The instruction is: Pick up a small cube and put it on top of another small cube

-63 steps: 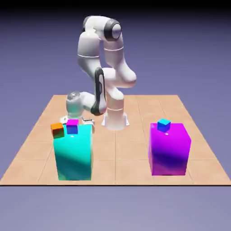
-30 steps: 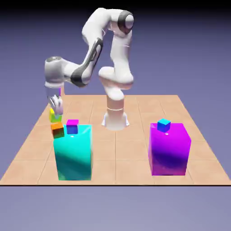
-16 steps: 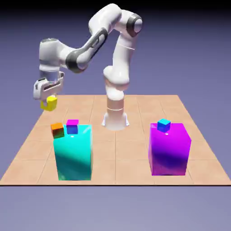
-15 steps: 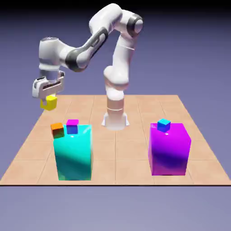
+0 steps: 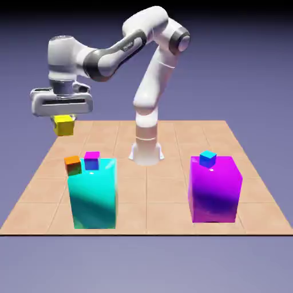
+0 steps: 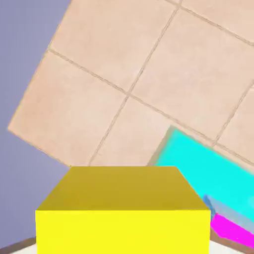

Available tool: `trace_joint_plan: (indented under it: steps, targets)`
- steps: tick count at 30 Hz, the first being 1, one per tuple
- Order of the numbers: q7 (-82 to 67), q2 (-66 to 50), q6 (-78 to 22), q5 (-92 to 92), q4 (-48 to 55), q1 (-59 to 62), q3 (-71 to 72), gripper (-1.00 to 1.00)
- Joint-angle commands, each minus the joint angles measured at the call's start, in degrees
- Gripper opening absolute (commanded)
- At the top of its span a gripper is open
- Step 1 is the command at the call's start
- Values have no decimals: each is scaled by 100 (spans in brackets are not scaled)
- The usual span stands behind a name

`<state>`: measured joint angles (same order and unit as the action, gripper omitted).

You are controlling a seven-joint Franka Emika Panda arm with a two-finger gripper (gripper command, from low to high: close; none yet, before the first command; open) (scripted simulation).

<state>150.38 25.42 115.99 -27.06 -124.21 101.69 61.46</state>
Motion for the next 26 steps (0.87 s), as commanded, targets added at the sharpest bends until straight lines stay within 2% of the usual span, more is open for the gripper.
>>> trace_joint_plan:
  steps: [1,6,8,23,24,26]
  targets:
    - [247,34,-82,-95,79,166,178,-100]
    - [1494,206,-461,-548,470,996,1067,-100]
    - [1562,215,-482,-572,492,1042,1116,-100]
    - [-145,3162,-1605,-3484,262,2487,1754,-100]
    - [-145,3162,-1605,-3484,262,2487,1754,100]
    - [-24,2955,-1526,-3279,278,2385,1710,100]
